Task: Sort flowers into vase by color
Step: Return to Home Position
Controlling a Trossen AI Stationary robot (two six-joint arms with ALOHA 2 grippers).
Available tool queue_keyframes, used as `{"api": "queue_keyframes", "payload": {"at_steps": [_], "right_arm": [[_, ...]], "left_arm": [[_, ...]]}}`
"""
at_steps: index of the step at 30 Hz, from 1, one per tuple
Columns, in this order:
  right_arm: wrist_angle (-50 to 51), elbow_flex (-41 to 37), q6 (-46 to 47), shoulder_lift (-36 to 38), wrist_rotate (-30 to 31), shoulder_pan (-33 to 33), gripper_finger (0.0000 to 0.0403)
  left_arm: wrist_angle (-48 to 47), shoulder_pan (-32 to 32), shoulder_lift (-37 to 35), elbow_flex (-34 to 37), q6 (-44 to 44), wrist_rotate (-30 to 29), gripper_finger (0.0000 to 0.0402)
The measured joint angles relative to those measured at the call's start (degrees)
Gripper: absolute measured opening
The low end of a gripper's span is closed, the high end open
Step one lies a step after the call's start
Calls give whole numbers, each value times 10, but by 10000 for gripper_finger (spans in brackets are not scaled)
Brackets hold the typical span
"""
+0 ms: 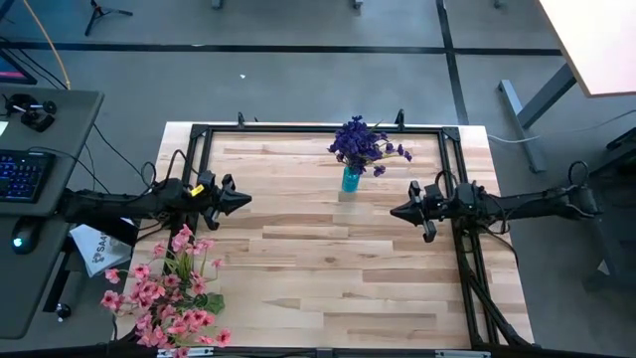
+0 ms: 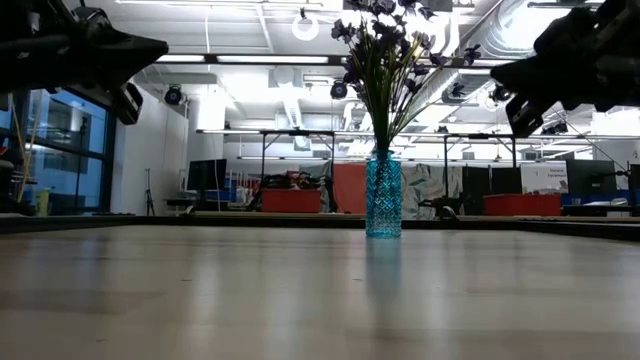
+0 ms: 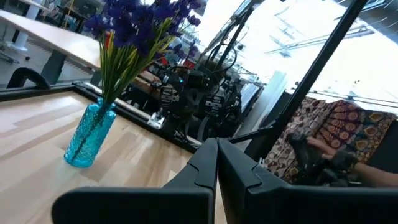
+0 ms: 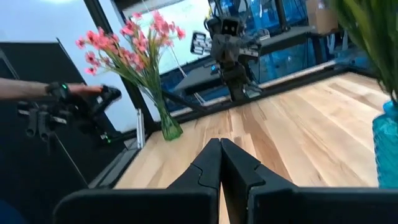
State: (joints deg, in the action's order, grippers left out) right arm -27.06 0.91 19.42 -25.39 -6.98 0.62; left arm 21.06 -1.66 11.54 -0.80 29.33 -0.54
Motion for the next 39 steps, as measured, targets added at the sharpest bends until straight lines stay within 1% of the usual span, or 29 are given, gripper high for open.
{"api": "queue_keyframes", "payload": {"at_steps": [7, 12, 14, 18, 19, 23, 27, 32, 39], "right_arm": [[136, 1, 0, 148, 0, 5, 0], [191, 1, 0, 228, 0, 14, 0], [210, 0, 0, 254, 0, 20, 0], [202, 0, 0, 254, 5, 23, 0], [203, 0, 0, 254, 5, 23, 0], [203, -3, 0, 251, 5, 26, 0], [226, -3, 0, 250, 5, 27, 0], [251, -3, 0, 250, 4, 27, 0], [252, -3, 0, 250, 4, 27, 0]], "left_arm": [[-65, -6, -109, 0, 0, -1, 0], [-81, -13, -113, 0, 0, -2, 0], [-110, -12, -113, -1, 0, -2, 0], [-204, -12, -113, 0, 0, -2, 0], [-208, -12, -113, 0, 1, -1, 0], [-203, -5, -114, 1, 0, -2, 0], [-203, 6, -114, 1, 0, -1, 0], [-204, 7, -111, 1, 0, -2, 0], [-204, 7, -111, 1, 0, -2, 0]]}}
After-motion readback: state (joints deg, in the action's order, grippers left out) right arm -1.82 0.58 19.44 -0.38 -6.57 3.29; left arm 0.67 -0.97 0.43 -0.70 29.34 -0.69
